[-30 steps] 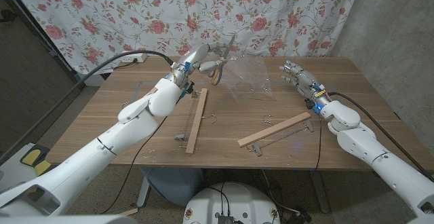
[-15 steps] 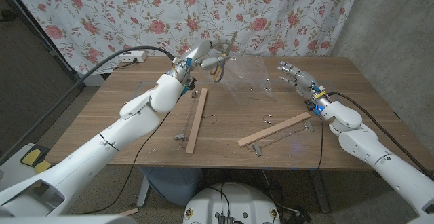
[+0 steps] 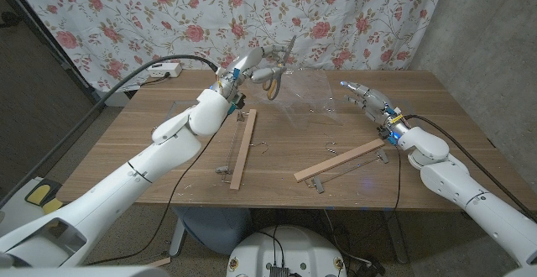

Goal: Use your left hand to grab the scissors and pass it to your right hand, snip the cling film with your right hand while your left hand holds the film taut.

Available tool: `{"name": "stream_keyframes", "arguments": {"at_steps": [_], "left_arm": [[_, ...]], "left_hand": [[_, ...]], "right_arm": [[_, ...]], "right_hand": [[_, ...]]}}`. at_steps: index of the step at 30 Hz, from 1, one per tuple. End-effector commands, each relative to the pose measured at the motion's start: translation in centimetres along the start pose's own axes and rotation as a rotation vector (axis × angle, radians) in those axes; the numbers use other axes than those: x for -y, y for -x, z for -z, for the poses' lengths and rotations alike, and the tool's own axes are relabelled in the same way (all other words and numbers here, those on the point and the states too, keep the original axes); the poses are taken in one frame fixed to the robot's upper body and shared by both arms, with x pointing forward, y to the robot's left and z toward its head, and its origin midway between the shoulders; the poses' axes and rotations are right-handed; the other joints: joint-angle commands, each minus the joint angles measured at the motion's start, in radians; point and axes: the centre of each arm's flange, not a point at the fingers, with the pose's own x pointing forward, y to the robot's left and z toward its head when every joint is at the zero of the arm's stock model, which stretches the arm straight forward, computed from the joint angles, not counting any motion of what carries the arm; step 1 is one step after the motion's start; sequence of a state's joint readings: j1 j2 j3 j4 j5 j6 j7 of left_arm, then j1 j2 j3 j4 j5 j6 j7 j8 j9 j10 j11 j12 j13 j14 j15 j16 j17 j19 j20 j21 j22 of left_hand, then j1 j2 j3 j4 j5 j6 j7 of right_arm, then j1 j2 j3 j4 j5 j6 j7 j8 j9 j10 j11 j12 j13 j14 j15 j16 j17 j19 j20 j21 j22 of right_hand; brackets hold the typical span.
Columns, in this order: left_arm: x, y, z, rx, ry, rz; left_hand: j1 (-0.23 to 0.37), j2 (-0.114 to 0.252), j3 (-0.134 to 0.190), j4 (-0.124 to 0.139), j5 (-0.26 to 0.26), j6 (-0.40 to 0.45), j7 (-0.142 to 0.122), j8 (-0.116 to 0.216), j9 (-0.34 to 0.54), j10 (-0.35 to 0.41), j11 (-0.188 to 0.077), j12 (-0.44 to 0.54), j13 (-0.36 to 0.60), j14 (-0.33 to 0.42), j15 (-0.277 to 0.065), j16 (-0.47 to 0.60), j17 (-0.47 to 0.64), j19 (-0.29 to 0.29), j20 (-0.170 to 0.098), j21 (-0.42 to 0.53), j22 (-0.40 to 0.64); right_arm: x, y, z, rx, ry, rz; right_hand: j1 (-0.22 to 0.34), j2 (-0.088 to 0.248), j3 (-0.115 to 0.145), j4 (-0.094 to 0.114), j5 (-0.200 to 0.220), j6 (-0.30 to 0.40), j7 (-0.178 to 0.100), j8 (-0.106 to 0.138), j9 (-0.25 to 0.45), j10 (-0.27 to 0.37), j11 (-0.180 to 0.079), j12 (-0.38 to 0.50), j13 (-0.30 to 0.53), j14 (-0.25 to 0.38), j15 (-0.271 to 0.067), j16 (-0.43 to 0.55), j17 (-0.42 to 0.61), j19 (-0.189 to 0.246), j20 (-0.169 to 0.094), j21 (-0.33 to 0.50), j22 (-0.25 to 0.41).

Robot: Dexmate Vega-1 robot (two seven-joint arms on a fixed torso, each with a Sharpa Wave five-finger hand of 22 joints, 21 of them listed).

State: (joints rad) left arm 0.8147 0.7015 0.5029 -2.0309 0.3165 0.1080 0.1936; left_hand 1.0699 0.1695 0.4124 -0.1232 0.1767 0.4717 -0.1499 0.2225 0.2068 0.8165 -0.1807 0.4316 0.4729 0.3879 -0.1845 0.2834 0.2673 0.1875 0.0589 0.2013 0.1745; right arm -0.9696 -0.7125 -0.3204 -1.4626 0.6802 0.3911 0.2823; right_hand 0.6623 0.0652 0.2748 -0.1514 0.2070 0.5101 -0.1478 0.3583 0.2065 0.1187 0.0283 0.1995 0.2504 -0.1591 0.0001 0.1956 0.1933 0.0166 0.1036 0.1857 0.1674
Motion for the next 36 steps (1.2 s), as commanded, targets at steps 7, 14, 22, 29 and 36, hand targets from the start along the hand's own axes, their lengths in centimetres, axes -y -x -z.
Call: {"name": "stream_keyframes", "arguments": {"at_steps": [7,14,22,29,36], "left_arm": [[0.3,-0.8,-1.6,0.017,0.022,0.026],[0.1,-1.1,-2.2,0.036,0.028,0.025],[0.2,-1.4,-2.6,0.043,0.047,0.042],[0.0,-1.6,-2.7,0.046,0.067,0.046],[-0.1,-1.9,-2.4,0.044,0.096,0.062]], "left_hand": [[0.002,0.007,0.007,-0.002,0.005,0.008,-0.001,0.004,0.005,0.055,-0.043,0.002,0.007,0.006,-0.016,0.003,0.004,0.003,0.008,0.0,0.004],[0.0,0.007,0.007,-0.002,0.004,0.009,-0.001,0.004,0.005,0.055,-0.043,0.001,0.008,0.005,-0.014,0.003,0.004,0.003,0.009,-0.001,0.004],[0.001,0.007,0.007,-0.003,0.004,0.011,-0.001,0.004,0.005,0.056,-0.043,0.0,0.009,0.003,-0.016,0.003,0.005,0.002,0.01,-0.001,0.004],[0.0,0.006,0.007,-0.003,0.004,0.011,0.0,0.004,0.006,0.057,-0.043,-0.001,0.01,0.003,-0.015,0.003,0.006,0.002,0.009,-0.001,0.004],[-0.001,0.007,0.007,-0.003,0.004,0.013,-0.002,0.004,0.006,0.058,-0.043,-0.002,0.011,0.005,-0.015,0.005,0.007,0.001,0.01,-0.001,0.004]], "right_arm": [[-0.8,-0.4,0.2,0.014,-0.003,-0.059],[-1.0,-0.8,0.2,0.009,0.004,-0.086],[-1.2,-1.1,0.2,0.006,0.007,-0.114],[-1.5,-1.0,0.1,0.005,0.01,-0.134],[-1.9,-1.3,0.1,-0.002,0.004,-0.15]], "right_hand": [[0.032,0.013,0.022,-0.007,0.002,-0.007,-0.015,-0.014,0.005,-0.047,-0.021,-0.01,-0.01,-0.041,-0.019,-0.004,0.003,-0.018,-0.004,-0.002,0.003],[0.057,0.022,0.034,-0.013,0.008,0.035,-0.029,-0.006,0.007,-0.08,-0.049,-0.014,-0.017,-0.06,-0.029,-0.005,0.002,-0.029,-0.018,-0.002,0.003],[0.069,0.024,0.039,-0.015,0.01,0.044,-0.026,-0.008,0.007,-0.097,-0.062,-0.014,-0.021,-0.069,-0.033,-0.004,0.002,-0.039,-0.021,-0.004,0.003],[0.073,0.024,0.04,-0.015,0.011,0.044,-0.025,-0.011,0.006,-0.1,-0.068,-0.013,-0.023,-0.069,-0.036,-0.003,0.002,-0.039,-0.02,-0.003,0.003],[0.079,0.023,0.042,-0.016,0.011,0.035,-0.028,-0.019,0.005,-0.101,-0.071,-0.01,-0.025,-0.065,-0.042,0.0,0.001,-0.035,-0.021,0.0,0.003]]}}
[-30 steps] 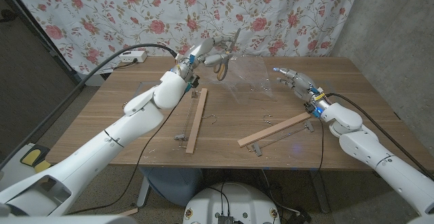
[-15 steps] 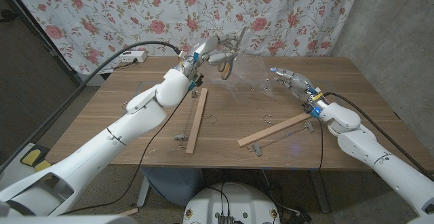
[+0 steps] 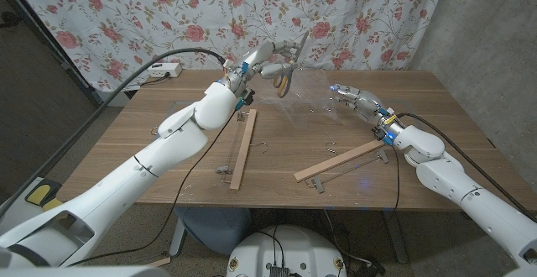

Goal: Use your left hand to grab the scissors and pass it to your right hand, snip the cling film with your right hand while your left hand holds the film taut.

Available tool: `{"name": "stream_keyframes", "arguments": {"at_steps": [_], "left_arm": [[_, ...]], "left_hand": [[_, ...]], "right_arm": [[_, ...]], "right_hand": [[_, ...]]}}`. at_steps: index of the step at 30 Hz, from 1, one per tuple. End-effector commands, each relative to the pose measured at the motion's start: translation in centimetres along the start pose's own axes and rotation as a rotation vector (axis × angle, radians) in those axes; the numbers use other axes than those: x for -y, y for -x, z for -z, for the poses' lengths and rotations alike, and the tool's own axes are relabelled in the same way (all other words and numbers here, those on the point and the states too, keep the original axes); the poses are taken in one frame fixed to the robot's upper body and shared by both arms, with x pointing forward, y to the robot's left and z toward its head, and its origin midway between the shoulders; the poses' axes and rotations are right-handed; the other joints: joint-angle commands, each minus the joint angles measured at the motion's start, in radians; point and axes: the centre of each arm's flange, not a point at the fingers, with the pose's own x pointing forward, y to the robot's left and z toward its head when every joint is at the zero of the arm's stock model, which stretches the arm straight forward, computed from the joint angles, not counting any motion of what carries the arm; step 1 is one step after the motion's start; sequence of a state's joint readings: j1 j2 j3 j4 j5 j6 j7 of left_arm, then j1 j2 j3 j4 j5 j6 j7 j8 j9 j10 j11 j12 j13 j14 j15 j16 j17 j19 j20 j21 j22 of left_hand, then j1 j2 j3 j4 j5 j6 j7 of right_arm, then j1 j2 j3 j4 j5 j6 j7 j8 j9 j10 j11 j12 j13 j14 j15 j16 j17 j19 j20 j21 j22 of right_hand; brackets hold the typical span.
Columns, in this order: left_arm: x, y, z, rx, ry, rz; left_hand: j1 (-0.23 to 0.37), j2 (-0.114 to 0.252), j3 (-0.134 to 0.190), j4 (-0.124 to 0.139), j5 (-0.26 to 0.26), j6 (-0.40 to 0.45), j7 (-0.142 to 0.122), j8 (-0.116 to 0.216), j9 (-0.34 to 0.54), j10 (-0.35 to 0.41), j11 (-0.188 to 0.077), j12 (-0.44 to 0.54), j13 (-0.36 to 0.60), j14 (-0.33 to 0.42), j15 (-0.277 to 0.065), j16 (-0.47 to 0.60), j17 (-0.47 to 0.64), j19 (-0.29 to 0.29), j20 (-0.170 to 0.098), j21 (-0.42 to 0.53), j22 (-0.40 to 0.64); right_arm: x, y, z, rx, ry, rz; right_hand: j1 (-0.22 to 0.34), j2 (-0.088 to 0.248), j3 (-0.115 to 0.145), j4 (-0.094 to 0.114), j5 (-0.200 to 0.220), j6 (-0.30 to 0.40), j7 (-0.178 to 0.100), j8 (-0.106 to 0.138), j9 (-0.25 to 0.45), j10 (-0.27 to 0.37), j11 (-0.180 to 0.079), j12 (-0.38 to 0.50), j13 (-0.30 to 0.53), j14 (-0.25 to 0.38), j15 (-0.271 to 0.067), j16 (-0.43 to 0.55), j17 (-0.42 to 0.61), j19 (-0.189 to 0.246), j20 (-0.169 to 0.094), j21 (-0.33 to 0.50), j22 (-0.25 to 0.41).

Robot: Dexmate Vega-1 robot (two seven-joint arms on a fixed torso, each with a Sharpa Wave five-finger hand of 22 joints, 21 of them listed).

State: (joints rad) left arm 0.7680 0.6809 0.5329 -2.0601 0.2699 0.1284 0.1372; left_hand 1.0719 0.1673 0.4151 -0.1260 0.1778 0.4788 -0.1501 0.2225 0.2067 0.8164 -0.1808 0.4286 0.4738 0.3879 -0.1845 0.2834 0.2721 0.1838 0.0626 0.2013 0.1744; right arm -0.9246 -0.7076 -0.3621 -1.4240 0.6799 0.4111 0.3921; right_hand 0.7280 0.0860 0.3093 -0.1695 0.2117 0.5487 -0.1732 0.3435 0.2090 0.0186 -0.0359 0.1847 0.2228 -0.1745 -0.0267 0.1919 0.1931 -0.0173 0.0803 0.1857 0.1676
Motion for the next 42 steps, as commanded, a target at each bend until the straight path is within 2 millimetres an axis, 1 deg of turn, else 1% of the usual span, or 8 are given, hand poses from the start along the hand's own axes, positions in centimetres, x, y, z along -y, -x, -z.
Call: {"name": "stream_keyframes", "arguments": {"at_steps": [1,7,20,30,34,38,42], "left_arm": [[-0.2,-0.5,0.0,0.006,0.042,0.021],[0.0,-1.1,0.2,0.013,0.064,0.032],[0.0,-1.5,-0.4,0.031,0.055,0.029],[-0.2,-1.8,-1.0,0.04,-0.004,0.02],[0.1,-1.8,-1.3,0.044,-0.033,0.008],[0.4,-1.8,-1.6,0.05,-0.056,0.005],[0.7,-1.8,-1.9,0.056,-0.072,-0.003]], "left_hand": [[-0.002,0.009,0.005,0.0,0.003,0.005,-0.002,0.004,0.006,0.058,-0.043,0.001,0.01,0.004,-0.016,0.005,0.002,0.005,0.006,-0.001,0.004],[-0.002,0.01,0.005,0.0,0.003,0.005,-0.001,0.003,0.006,0.058,-0.043,0.0,0.011,0.005,-0.016,0.006,0.003,0.005,0.006,-0.001,0.004],[-0.003,0.009,0.005,-0.001,0.003,0.006,-0.001,0.003,0.006,0.058,-0.043,-0.001,0.013,0.004,-0.016,0.006,0.004,0.005,0.006,-0.001,0.004],[-0.002,0.009,0.006,-0.002,0.003,0.006,-0.002,0.002,0.006,0.059,-0.043,-0.003,0.014,0.003,-0.017,0.006,0.005,0.004,0.007,-0.001,0.004],[-0.002,0.009,0.006,-0.002,0.003,0.006,-0.004,0.002,0.006,0.058,-0.043,-0.003,0.015,0.003,-0.017,0.006,0.005,0.004,0.007,-0.001,0.004],[-0.003,0.009,0.007,-0.002,0.003,0.008,-0.003,0.003,0.006,0.058,-0.043,-0.004,0.015,0.003,-0.015,0.007,0.005,0.004,0.008,-0.001,0.004],[-0.002,0.01,0.007,-0.002,0.003,0.01,-0.005,0.003,0.006,0.057,-0.043,-0.005,0.016,0.003,-0.017,0.007,0.006,0.003,0.009,-0.001,0.004]], "right_arm": [[-0.5,-0.5,0.0,-0.009,0.0,-0.037],[-0.7,-1.0,0.1,-0.015,-0.006,-0.049],[-0.9,-1.9,0.8,-0.014,-0.009,-0.063],[-1.0,-2.2,0.9,-0.016,-0.006,-0.092],[-1.0,-2.4,0.9,-0.015,-0.002,-0.106],[-1.0,-2.6,0.9,-0.015,0.001,-0.115],[-1.1,-2.8,0.9,-0.012,0.003,-0.126]], "right_hand": [[0.015,0.002,0.008,0.002,0.006,-0.005,-0.004,-0.005,0.003,-0.002,-0.008,0.004,0.002,-0.049,-0.015,0.004,0.001,-0.001,0.001,0.0,0.002],[0.025,0.004,0.012,0.0,0.007,-0.019,-0.009,-0.016,0.002,-0.004,-0.015,0.007,-0.001,-0.044,-0.019,0.007,0.001,0.004,-0.001,0.002,0.002],[0.042,0.008,0.019,-0.002,0.009,-0.023,-0.016,-0.023,0.001,-0.01,-0.023,0.008,-0.004,-0.039,-0.027,0.01,0.0,0.009,-0.009,0.004,0.002],[0.052,0.009,0.023,-0.002,0.01,-0.028,-0.014,-0.03,0.001,-0.013,-0.02,0.009,-0.006,-0.04,-0.025,0.01,0.0,0.009,-0.008,0.004,0.002],[0.055,0.009,0.023,-0.002,0.01,-0.028,-0.015,-0.031,0.0,-0.016,-0.02,0.009,-0.007,-0.04,-0.025,0.01,-0.001,0.009,-0.008,0.003,0.002],[0.059,0.008,0.025,-0.003,0.01,-0.034,-0.022,-0.036,0.0,-0.022,-0.02,0.007,-0.008,-0.041,-0.025,0.01,-0.001,0.008,-0.01,0.003,0.002],[0.066,0.007,0.026,-0.003,0.011,-0.046,-0.026,-0.044,0.0,-0.027,-0.012,0.007,-0.009,-0.043,-0.022,0.009,-0.001,0.008,-0.011,0.003,0.002]]}}
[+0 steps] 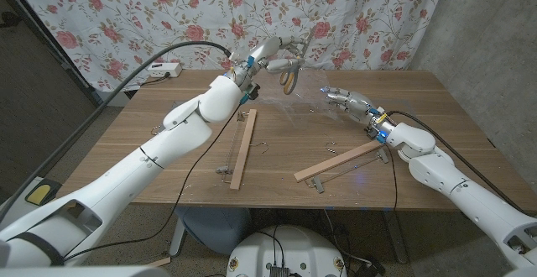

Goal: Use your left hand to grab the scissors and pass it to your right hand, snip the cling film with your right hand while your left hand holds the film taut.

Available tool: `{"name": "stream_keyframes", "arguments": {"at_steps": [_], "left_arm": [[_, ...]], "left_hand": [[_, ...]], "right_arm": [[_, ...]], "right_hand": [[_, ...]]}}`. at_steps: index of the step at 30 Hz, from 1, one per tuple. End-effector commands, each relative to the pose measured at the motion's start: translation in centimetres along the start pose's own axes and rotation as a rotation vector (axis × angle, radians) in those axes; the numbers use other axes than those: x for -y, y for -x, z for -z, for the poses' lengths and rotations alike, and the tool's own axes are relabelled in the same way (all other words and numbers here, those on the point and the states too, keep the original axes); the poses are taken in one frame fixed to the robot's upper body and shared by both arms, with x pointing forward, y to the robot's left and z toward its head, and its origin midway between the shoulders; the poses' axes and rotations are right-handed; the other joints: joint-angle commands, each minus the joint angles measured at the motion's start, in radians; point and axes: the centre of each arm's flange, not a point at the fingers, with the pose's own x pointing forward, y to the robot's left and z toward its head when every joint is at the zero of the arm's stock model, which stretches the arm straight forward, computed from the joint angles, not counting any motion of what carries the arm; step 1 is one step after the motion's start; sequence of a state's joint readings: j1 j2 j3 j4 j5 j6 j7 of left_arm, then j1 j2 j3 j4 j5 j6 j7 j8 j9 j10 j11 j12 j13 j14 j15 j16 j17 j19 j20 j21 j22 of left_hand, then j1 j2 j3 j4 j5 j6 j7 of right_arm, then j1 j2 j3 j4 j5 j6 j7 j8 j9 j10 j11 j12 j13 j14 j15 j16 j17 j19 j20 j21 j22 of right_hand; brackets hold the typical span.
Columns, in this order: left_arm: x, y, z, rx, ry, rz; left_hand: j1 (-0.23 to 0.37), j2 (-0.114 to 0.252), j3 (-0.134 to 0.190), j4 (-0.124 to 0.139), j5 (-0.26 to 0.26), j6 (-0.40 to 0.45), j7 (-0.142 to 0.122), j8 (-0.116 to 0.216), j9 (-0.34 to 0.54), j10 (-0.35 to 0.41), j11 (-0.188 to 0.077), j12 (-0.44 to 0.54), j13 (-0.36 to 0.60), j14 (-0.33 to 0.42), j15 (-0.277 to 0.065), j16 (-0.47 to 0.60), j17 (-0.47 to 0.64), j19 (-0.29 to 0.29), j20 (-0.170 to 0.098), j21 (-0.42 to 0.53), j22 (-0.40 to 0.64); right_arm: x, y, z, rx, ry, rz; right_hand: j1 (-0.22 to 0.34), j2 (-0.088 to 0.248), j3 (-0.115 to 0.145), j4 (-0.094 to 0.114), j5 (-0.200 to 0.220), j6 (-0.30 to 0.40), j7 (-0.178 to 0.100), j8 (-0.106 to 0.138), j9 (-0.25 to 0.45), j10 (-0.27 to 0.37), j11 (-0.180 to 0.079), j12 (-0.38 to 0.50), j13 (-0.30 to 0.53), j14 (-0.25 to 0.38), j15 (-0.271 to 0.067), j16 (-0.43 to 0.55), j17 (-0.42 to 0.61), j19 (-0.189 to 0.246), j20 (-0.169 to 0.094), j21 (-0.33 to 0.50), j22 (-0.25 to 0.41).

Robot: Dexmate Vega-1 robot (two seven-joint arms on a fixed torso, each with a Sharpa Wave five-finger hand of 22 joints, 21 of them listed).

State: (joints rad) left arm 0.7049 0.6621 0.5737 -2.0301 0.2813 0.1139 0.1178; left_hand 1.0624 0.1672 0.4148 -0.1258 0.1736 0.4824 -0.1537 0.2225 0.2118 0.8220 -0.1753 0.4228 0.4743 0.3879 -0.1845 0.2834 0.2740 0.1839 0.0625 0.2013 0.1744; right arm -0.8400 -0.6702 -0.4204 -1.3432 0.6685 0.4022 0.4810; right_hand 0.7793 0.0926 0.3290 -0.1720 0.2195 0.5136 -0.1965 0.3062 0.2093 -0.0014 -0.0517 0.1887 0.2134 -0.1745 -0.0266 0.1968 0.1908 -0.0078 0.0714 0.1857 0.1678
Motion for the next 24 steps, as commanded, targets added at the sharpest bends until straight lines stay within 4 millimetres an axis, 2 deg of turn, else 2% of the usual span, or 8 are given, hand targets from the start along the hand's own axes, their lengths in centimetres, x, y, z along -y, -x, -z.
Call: {"name": "stream_keyframes", "arguments": {"at_steps": [1,8,14,15,24], "left_arm": [[0.7,-0.2,-0.9,0.016,-0.058,-0.019],[1.2,-0.3,-0.8,0.016,-0.049,-0.01],[1.5,-0.5,-0.7,0.017,-0.037,-0.01],[1.5,-0.6,-0.7,0.018,-0.034,-0.009],[1.8,-0.9,-0.5,0.019,-0.006,-0.002]], "left_hand": [[0.007,0.01,0.008,-0.002,0.008,0.007,-0.002,0.004,0.001,0.051,-0.049,0.001,0.016,0.003,-0.017,0.007,0.004,0.003,0.009,-0.001,0.004],[0.007,0.01,0.009,-0.003,0.008,0.007,-0.003,0.003,0.001,0.05,-0.049,-0.001,0.017,0.003,-0.016,0.006,0.004,0.002,0.01,-0.001,0.004],[0.007,0.01,0.009,-0.003,0.008,0.009,-0.002,0.003,0.002,0.05,-0.049,-0.001,0.018,0.003,-0.017,0.007,0.005,0.002,0.01,-0.001,0.004],[0.007,0.01,0.009,-0.003,0.008,0.009,-0.002,0.003,0.002,0.051,-0.049,-0.001,0.018,0.003,-0.017,0.007,0.005,0.002,0.01,-0.001,0.004],[0.008,0.011,0.008,-0.003,0.008,0.009,-0.002,0.003,0.002,0.051,-0.049,-0.002,0.019,0.003,-0.019,0.01,0.007,0.002,0.01,-0.001,0.004]], "right_arm": [[-0.1,-0.6,0.0,0.004,0.009,-0.036],[-0.2,-0.8,-0.1,0.005,0.016,-0.047],[-0.3,-1.0,-0.2,0.01,0.017,-0.053],[-0.4,-1.0,-0.1,0.012,0.016,-0.054],[-0.7,-1.2,-0.2,0.038,0.013,-0.058]], "right_hand": [[0.016,0.0,0.007,0.0,0.003,-0.018,-0.005,-0.011,0.0,-0.008,0.007,0.003,0.0,-0.043,-0.022,0.004,0.001,-0.001,-0.002,0.003,0.002],[0.028,-0.005,0.008,0.001,0.003,-0.053,-0.007,-0.033,-0.001,-0.011,-0.005,0.007,-0.003,-0.045,-0.018,0.004,0.001,-0.001,0.0,0.002,0.001],[0.03,-0.01,0.006,0.003,0.001,-0.06,-0.008,-0.04,-0.001,-0.001,-0.01,0.012,-0.003,-0.043,-0.017,0.005,0.001,0.0,0.001,0.003,0.001],[0.03,-0.012,0.005,0.004,0.0,-0.062,-0.008,-0.043,-0.001,-0.007,-0.004,0.011,-0.003,-0.042,-0.016,0.006,0.002,0.001,0.002,0.003,0.001],[0.023,-0.025,-0.004,0.009,-0.009,-0.061,-0.017,-0.048,-0.002,-0.014,-0.017,0.01,-0.004,-0.041,-0.019,0.007,0.002,0.005,0.001,0.004,0.001]]}}
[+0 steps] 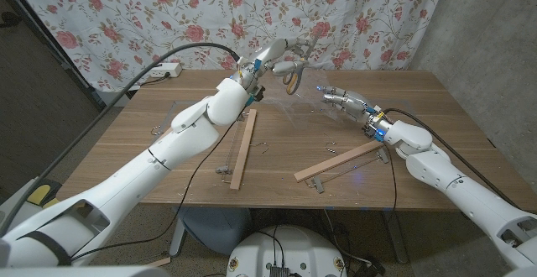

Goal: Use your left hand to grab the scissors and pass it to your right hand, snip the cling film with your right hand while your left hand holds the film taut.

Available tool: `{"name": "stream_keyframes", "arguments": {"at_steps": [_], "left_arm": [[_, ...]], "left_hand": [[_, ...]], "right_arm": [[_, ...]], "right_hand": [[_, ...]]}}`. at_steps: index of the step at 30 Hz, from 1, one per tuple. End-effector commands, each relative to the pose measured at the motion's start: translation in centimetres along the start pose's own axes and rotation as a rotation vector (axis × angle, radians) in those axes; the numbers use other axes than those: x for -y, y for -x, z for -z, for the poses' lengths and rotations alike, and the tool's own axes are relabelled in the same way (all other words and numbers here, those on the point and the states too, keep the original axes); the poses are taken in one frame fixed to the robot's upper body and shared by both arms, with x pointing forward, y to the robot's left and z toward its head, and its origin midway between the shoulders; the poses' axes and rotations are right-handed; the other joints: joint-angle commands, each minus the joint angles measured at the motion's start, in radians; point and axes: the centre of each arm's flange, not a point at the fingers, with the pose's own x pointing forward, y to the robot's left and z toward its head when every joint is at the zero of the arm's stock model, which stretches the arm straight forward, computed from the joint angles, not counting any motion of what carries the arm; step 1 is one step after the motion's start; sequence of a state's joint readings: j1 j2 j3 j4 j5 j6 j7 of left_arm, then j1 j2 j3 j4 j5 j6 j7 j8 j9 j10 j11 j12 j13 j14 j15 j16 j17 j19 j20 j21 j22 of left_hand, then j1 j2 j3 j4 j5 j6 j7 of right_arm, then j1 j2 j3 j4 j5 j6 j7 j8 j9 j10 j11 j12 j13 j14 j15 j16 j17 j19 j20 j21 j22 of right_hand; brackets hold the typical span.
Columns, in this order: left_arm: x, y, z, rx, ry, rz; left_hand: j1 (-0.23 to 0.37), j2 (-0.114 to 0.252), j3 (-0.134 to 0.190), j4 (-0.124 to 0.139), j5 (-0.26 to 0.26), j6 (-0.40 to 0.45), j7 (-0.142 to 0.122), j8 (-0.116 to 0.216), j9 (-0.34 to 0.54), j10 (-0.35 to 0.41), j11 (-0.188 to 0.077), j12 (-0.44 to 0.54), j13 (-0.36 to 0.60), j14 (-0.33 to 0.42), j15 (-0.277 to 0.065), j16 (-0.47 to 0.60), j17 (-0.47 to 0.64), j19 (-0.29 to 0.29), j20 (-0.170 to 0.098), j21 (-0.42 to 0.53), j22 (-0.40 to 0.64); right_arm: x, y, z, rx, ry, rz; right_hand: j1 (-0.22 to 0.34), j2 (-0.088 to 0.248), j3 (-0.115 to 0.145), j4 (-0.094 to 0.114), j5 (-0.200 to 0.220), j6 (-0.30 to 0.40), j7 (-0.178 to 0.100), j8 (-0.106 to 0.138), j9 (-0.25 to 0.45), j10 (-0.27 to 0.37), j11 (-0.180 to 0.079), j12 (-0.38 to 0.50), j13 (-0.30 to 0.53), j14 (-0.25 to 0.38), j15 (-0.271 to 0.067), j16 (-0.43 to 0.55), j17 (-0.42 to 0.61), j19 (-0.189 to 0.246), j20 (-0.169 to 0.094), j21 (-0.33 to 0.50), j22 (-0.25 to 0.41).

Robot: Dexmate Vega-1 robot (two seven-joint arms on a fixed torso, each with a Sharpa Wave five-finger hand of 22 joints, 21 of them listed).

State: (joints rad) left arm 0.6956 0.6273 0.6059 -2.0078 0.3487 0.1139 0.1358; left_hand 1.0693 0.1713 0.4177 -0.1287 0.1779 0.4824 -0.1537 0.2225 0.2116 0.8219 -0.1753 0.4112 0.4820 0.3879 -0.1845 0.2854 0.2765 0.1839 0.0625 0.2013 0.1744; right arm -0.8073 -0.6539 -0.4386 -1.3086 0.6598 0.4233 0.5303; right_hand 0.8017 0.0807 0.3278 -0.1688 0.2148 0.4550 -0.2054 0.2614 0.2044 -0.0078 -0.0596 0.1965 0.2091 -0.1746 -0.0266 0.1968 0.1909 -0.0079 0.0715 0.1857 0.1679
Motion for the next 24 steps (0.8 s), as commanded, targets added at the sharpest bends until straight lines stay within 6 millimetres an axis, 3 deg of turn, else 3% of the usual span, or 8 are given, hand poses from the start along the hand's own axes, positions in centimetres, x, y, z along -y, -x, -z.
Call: {"name": "stream_keyframes", "arguments": {"at_steps": [1,9,16,24], "left_arm": [[0.6,-0.4,0.1,0.008,0.028,0.009],[0.9,-0.6,0.0,0.013,0.032,0.005],[1.4,-0.7,-0.2,0.02,0.024,0.0],[1.7,-0.7,-0.3,0.021,0.021,-0.009]], "left_hand": [[0.001,0.007,0.006,0.0,0.004,0.009,-0.002,0.003,0.002,0.051,-0.048,0.009,0.012,0.003,-0.019,0.007,0.005,0.002,0.01,-0.001,0.004],[0.0,0.007,0.005,0.0,0.004,0.009,-0.002,0.002,0.002,0.051,-0.049,0.008,0.013,0.003,-0.017,0.008,0.006,0.002,0.01,-0.001,0.004],[0.001,0.007,0.007,0.0,0.004,0.009,-0.001,0.001,0.002,0.051,-0.048,0.007,0.014,0.001,-0.018,0.008,0.006,0.002,0.01,-0.001,0.004],[0.001,0.007,0.008,0.0,0.004,0.008,-0.002,0.001,0.002,0.052,-0.048,0.006,0.015,0.001,-0.017,0.008,0.007,0.002,0.01,0.0,0.004]], "right_arm": [[-0.4,-0.4,-0.1,0.03,-0.002,-0.005],[-1.2,-1.0,0.2,0.052,-0.016,0.024],[-1.9,-1.5,0.5,0.068,-0.036,0.08],[-2.7,-2.0,0.9,0.084,-0.077,0.113]], "right_hand": [[0.0,-0.015,-0.004,0.006,-0.006,-0.002,-0.009,-0.004,0.003,-0.007,-0.01,0.002,0.001,-0.041,-0.02,0.007,0.002,0.006,-0.001,0.004,0.001],[-0.007,-0.038,-0.02,0.012,-0.021,0.031,-0.01,0.0,0.002,0.005,-0.038,0.009,0.0,-0.033,-0.036,0.01,0.003,0.011,-0.008,0.004,0.001],[-0.003,-0.07,-0.048,0.017,-0.013,0.126,-0.01,0.015,-0.003,0.053,-0.082,0.024,-0.002,-0.007,-0.052,0.021,0.005,0.025,-0.005,0.006,0.001],[0.007,-0.096,-0.074,0.021,0.0,0.208,-0.012,0.024,-0.006,0.096,-0.101,0.033,-0.002,0.015,-0.061,0.028,0.006,0.041,0.007,0.007,0.001]]}}
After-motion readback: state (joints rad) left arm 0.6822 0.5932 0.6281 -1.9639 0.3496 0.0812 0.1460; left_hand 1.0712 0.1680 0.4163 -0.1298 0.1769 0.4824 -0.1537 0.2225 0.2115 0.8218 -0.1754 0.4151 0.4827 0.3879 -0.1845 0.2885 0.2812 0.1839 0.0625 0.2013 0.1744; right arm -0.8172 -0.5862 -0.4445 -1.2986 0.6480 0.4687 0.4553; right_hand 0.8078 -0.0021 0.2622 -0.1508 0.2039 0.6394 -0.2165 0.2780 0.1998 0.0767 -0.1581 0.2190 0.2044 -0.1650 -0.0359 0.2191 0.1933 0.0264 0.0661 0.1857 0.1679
